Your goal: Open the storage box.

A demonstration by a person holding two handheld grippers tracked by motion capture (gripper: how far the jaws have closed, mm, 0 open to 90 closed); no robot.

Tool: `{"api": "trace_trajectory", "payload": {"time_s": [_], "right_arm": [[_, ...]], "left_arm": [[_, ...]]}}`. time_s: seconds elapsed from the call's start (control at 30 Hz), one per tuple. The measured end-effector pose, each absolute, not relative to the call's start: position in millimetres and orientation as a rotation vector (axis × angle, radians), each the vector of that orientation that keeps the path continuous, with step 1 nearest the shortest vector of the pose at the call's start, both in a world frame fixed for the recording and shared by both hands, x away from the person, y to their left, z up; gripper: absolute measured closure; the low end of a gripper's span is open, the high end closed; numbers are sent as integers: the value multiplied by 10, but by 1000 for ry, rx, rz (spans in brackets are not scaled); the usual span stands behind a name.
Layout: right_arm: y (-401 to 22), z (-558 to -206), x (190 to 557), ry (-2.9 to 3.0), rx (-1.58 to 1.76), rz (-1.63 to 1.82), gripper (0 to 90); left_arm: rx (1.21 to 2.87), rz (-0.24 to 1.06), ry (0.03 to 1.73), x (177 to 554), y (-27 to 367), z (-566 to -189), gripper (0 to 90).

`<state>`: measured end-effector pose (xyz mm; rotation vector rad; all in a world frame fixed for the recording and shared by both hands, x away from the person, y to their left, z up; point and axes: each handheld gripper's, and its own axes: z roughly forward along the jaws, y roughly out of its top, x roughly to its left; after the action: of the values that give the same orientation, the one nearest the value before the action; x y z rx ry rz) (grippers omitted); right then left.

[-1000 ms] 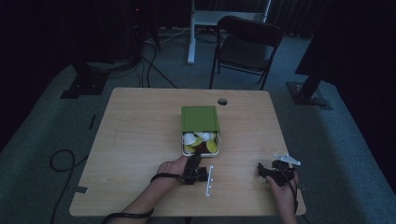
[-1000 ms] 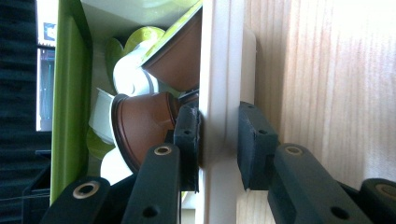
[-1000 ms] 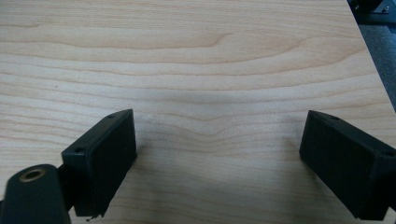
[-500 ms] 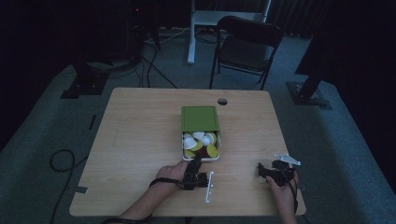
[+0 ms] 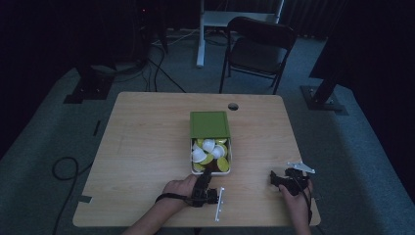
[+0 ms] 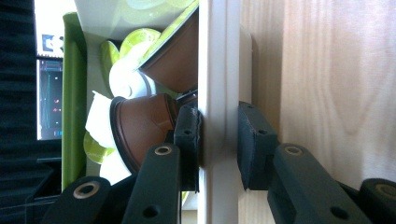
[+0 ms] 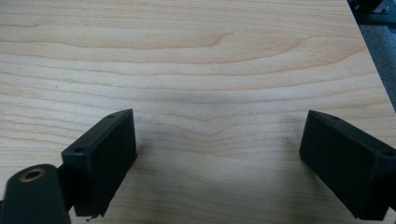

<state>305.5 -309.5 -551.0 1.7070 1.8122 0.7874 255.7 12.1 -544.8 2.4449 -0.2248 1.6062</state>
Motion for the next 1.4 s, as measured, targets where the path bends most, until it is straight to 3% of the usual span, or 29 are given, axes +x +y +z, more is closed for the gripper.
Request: {"api": "trace_trajectory", "payload": {"time_s": [1.4], "right_arm": [[-3095, -5510, 3055, 1812, 1707, 788, 103]], "left_arm": [[2436, 1541, -241, 2217, 112, -5460, 721]]}}
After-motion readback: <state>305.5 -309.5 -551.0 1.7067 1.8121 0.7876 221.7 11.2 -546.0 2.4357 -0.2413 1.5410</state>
